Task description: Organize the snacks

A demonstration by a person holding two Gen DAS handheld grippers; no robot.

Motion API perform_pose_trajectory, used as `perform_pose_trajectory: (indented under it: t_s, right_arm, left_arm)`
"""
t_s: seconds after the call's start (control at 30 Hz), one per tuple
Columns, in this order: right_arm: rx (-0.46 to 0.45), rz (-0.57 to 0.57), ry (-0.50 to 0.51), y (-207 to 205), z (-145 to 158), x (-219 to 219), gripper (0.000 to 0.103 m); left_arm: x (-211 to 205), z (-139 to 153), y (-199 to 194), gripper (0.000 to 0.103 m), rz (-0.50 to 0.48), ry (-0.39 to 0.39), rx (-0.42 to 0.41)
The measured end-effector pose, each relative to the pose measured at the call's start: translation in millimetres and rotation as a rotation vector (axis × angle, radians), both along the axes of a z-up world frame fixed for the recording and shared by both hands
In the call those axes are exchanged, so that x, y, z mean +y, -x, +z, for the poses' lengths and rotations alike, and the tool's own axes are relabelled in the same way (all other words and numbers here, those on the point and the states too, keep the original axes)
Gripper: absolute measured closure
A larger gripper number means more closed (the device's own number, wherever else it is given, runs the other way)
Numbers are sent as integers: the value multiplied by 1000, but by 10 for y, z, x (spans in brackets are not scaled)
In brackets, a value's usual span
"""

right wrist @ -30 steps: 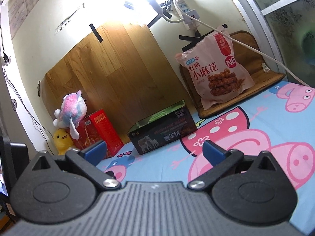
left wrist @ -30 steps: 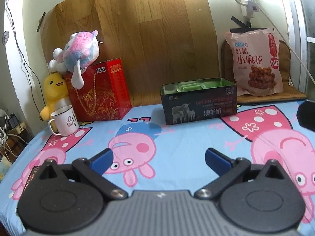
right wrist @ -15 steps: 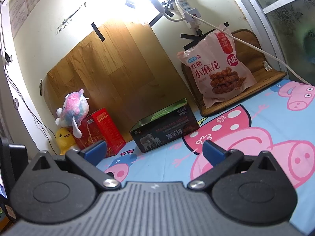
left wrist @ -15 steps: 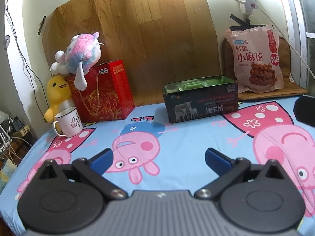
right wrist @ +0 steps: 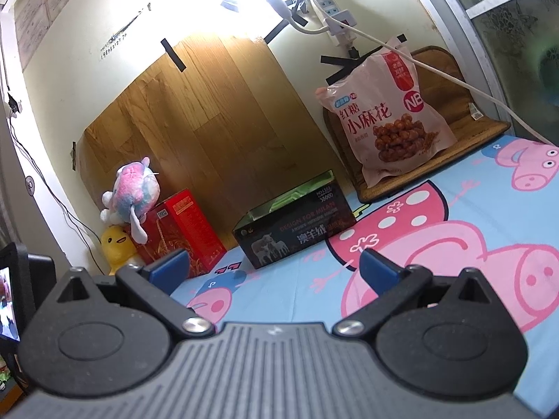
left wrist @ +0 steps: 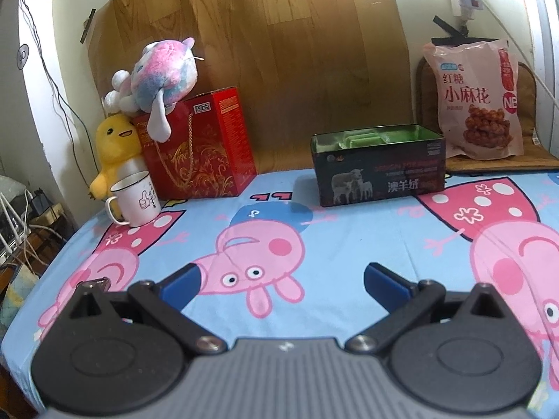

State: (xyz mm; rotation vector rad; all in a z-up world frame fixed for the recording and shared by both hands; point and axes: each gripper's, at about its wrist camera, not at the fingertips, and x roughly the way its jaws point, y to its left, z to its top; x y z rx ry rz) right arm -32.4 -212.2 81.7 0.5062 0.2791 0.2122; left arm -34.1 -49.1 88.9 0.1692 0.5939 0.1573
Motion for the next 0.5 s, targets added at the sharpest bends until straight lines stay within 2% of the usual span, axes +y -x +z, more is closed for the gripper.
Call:
perform_pose_trajectory:
  t_s: [0.5]
  right_arm:
    - [2, -4, -13, 8, -5, -31, 0]
  left_arm:
    - [17, 44, -20, 0, 17, -30, -19]
